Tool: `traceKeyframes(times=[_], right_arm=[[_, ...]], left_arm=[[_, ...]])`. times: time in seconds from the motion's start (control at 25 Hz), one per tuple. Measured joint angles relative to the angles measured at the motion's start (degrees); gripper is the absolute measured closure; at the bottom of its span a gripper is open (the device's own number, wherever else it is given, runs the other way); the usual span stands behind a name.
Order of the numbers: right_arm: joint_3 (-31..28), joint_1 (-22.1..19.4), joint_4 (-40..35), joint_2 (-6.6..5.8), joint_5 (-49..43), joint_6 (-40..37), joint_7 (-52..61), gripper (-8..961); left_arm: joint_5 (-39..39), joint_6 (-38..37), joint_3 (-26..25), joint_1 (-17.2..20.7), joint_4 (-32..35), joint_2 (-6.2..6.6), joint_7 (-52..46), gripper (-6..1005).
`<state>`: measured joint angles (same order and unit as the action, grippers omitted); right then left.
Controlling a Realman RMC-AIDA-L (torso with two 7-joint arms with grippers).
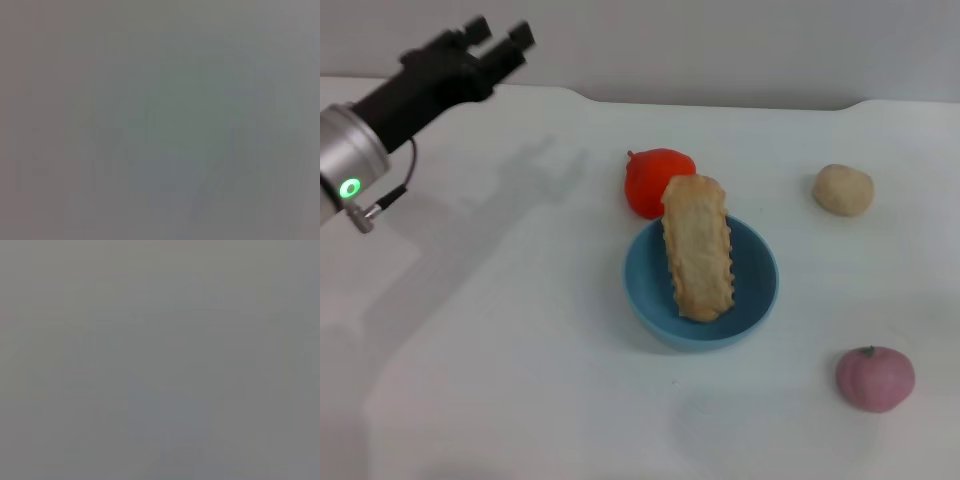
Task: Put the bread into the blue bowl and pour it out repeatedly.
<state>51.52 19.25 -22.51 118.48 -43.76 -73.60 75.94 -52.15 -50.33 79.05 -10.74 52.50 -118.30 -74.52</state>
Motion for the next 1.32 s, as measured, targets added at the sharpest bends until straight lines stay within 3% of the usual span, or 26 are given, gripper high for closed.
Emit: traceKeyframes(times=[0.2,0.4,0.6,0.84,0.96,1.12,1.32], right_arm=[[-9.28,-0.69,4.87,-0.21,0.01,-1.64,10.81,602],[-14.42,-2.60,7.09,-0.12,0.01,-2.56,11.29,602],[-15.80,-3.22,9.07,0.39,0.43,-3.83,-5.75,602],[-15.98,2.53,22.36,0.93,10.75,-6.24,-50.72,602],[-16.15,5.51,28.97,1.07,17.28,-8.21,-67.09,602],[-15.88,6.20,30.73,0.96,17.70,-9.49,-73.52,602],[-15.07,6.03,30.47,0.71,14.88,-9.05,-65.81,602]], left_arm=[[20.07,-12.45,-0.25,1.18,-9.95,-0.06,20.49,390],[39.68,-27.51,0.08,-0.80,-26.89,-0.21,41.08,392],[44.74,-29.01,-0.23,-1.79,-33.87,-0.08,49.14,395],[46.29,-26.25,-0.27,-2.77,-38.31,0.00,52.79,395],[46.34,-26.11,-0.29,-2.98,-39.95,-0.01,53.22,395],[46.41,-25.82,-0.20,-3.09,-41.02,-0.08,53.29,395],[46.12,-25.68,0.39,-3.09,-41.26,-0.14,53.33,395]])
